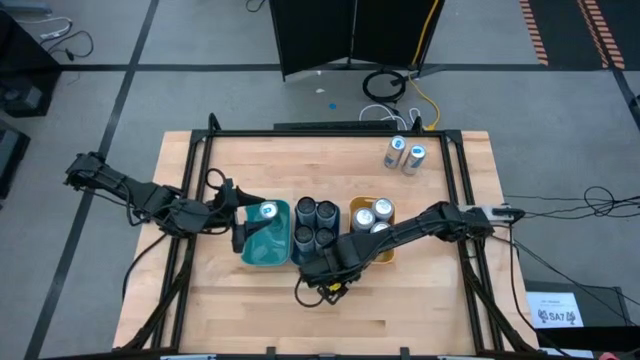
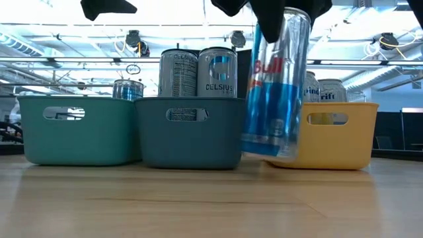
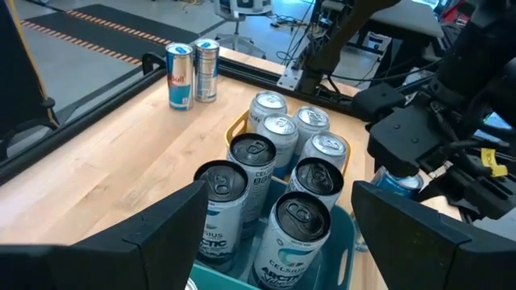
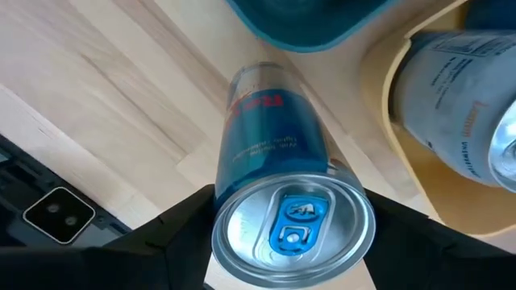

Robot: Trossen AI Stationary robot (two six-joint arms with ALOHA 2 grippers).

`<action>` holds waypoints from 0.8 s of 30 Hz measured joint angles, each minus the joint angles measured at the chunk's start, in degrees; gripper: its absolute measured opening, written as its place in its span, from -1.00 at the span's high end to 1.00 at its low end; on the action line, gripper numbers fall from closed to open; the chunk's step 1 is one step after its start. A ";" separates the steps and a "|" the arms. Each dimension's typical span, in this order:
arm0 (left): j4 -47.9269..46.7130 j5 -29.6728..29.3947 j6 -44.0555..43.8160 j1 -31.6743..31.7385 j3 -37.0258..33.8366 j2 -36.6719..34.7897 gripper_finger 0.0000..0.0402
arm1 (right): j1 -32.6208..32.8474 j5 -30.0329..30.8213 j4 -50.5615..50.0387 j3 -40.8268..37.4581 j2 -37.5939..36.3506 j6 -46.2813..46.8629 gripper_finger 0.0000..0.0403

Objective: Sort soda cans
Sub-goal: Move the bottom blue soda can to the center of the table

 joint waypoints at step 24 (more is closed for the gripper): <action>-0.85 0.02 0.11 0.00 0.00 0.00 -0.57 | -0.04 0.15 4.19 -1.44 0.09 10.60 -0.28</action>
